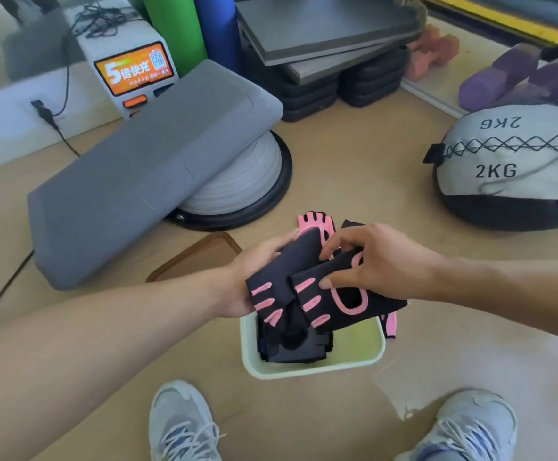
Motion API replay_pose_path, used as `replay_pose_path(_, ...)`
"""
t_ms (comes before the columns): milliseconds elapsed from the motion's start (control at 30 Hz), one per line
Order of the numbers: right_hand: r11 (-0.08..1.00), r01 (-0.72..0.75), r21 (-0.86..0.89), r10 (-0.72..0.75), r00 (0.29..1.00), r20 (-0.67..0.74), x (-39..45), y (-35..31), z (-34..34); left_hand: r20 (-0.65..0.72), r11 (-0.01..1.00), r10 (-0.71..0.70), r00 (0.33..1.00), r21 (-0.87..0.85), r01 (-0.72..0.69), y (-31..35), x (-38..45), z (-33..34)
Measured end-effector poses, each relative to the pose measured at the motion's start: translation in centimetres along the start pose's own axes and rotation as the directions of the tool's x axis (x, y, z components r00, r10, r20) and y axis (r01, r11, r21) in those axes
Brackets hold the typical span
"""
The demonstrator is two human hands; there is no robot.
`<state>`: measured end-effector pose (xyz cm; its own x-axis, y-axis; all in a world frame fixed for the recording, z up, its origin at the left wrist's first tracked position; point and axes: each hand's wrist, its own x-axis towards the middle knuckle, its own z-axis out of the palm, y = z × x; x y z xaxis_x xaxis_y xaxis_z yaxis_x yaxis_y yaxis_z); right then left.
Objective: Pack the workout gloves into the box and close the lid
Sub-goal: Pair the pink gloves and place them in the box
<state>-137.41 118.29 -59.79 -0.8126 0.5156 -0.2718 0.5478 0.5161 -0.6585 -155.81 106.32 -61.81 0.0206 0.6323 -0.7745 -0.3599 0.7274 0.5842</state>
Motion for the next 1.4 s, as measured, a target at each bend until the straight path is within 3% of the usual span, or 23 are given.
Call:
replay_pose_path(67, 1.0, -0.022, 0.015, 0.021, 0.999, 0.036, 0.2, 0.6, 0.1, 0.139, 0.998, -0.015, 0.99, 0.065, 0.006, 0.5, -0.3, -0.5)
replay_pose_path(100, 0.998, -0.041, 0.05, 0.038, 0.997, 0.068, 0.2, 1.0, 0.2, 0.13, 0.993, -0.026, 0.991, 0.118, 0.011, 0.7, -0.4, -0.4)
replay_pose_path(167, 0.99, -0.092, 0.104, 0.079, 0.988, 0.13, 0.2, 1.7, 0.6, 0.049, 0.985, -0.043, 0.998, 0.169, 0.034, 0.5, -0.5, -0.3)
replay_pose_path(267, 0.979, -0.142, 0.149, 0.099, 0.96, 0.263, -0.2, 2.1, 1.1, -0.141, 0.968, 0.039, 0.989, 0.249, -0.003, -0.4, 0.4, -0.4)
replay_pose_path(433, 0.994, 0.074, 0.084, -0.102, 0.907, 0.409, -1.1, -0.4, 0.6, -0.12, 0.949, 0.05, 0.992, 0.314, -0.01, -1.1, 0.9, -0.4)
replay_pose_path(567, 0.976, 0.216, -0.021, -0.206, 0.953, 0.22, -0.8, -1.5, 1.4, 0.016, 0.969, -0.01, 1.0, 0.246, 0.006, -1.5, 0.9, 0.8)
replay_pose_path(633, 0.977, 0.206, -0.056, -0.199, 0.973, 0.118, -0.4, -1.0, 1.5, 0.119, 0.987, -0.044, 0.992, 0.158, 0.025, -1.7, 1.1, 1.1)
replay_pose_path(733, 0.988, 0.156, -0.001, -0.156, 0.986, 0.062, 0.0, -0.4, 1.4, 0.272, 0.995, -0.063, 0.96, 0.091, 0.04, -1.6, 1.0, 1.2)
replay_pose_path(833, 0.985, 0.09, 0.146, -0.096, 0.995, 0.034, 0.4, 0.1, 1.3, 0.359, 0.988, -0.086, 0.929, 0.149, 0.034, -1.6, 0.6, 1.2)
replay_pose_path(967, 0.938, 0.041, 0.344, -0.058, 0.997, 0.041, 0.5, 0.6, 1.1, 0.269, 0.969, -0.071, 0.961, 0.247, 0.003, -1.7, 0.8, 0.8)
replay_pose_path(1067, 0.924, -0.009, 0.382, 0.042, 0.996, -0.078, 0.9, 1.4, 1.1, 0.24, 0.971, -0.044, 0.97, 0.238, -0.015, -1.6, 0.9, 0.3)
replay_pose_path(1133, 0.914, -0.116, 0.389, 0.135, 0.991, -0.022, 1.2, 2.0, 0.6, 0.223, 0.976, -0.025, 0.974, 0.218, -0.025, -1.5, 1.0, 0.1)
replay_pose_path(1233, 0.846, -0.256, 0.467, 0.19, 0.964, 0.184, 1.2, 3.3, 0.8, 0.181, 0.984, 0.022, 0.983, 0.17, -0.054, -1.3, 1.1, -0.1)
replay_pose_path(1400, 0.946, -0.188, 0.266, 0.129, 0.966, 0.223, 0.7, 3.9, 2.8, 0.239, 0.989, 0.035, 0.97, 0.133, -0.069, -0.9, 1.1, 0.0)
